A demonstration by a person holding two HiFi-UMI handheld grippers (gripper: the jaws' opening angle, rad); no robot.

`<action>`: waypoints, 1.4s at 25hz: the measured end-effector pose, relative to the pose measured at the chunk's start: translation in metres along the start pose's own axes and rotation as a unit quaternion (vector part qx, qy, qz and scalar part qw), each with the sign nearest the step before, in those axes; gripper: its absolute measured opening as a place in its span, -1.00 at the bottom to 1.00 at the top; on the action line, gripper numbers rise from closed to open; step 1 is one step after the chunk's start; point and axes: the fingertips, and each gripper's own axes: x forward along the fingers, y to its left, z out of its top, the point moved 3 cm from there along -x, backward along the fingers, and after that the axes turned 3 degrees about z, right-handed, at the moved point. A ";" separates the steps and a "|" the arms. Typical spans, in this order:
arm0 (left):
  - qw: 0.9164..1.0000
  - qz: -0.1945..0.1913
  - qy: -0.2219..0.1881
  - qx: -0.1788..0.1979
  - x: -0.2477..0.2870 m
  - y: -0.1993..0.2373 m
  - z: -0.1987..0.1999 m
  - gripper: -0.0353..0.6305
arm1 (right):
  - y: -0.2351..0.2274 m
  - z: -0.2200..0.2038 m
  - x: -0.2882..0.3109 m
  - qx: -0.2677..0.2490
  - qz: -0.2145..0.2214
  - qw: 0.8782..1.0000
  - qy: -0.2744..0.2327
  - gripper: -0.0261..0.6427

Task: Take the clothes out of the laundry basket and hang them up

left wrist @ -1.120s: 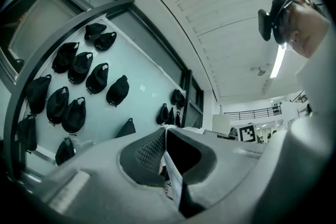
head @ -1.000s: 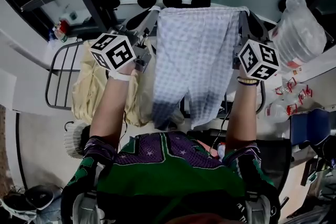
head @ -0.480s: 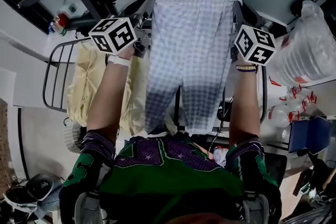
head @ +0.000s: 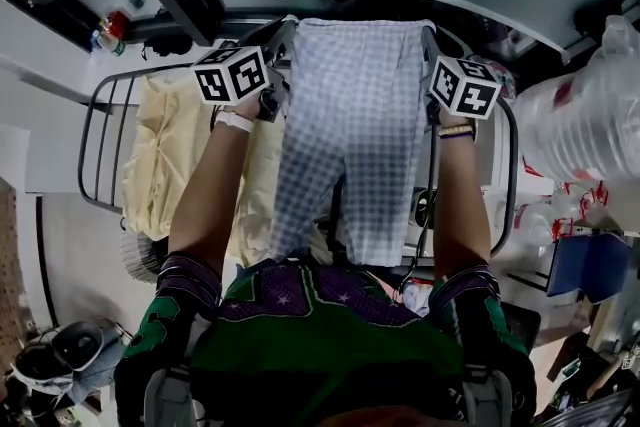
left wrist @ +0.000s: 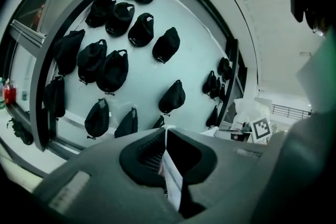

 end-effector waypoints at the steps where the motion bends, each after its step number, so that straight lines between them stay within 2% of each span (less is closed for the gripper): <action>1: 1.000 0.004 0.006 -0.003 0.005 0.004 -0.005 -0.83 | -0.002 -0.006 0.006 0.002 0.002 1.000 0.011 -0.83; 12: 0.997 0.037 0.072 -0.016 0.031 0.039 -0.071 -0.82 | -0.011 -0.078 0.041 0.009 0.007 0.994 0.106 -0.81; 16: 0.992 0.053 0.116 -0.008 0.030 0.051 -0.097 -0.82 | -0.008 -0.104 0.041 0.003 0.019 0.986 0.163 -0.62; 18: 0.989 0.062 0.137 0.002 0.027 0.056 -0.106 -0.75 | -0.009 -0.111 0.038 0.001 0.018 0.984 0.177 -0.59; 22: 0.981 0.083 0.176 0.025 0.017 0.067 -0.116 -0.46 | -0.010 -0.110 0.030 0.003 0.011 0.984 0.176 -0.59; 27: 0.977 0.103 0.180 0.044 -0.001 0.072 -0.109 -0.45 | -0.001 -0.102 0.013 0.003 0.003 0.987 0.159 -0.59; 32: 0.965 0.116 0.222 0.081 -0.021 0.082 -0.115 -0.45 | 0.014 -0.099 -0.007 0.005 0.001 0.989 0.146 -0.59; 35: 0.971 0.104 0.208 0.061 -0.035 0.080 -0.113 -0.45 | 0.021 -0.101 -0.019 0.006 -0.004 0.990 0.142 -0.59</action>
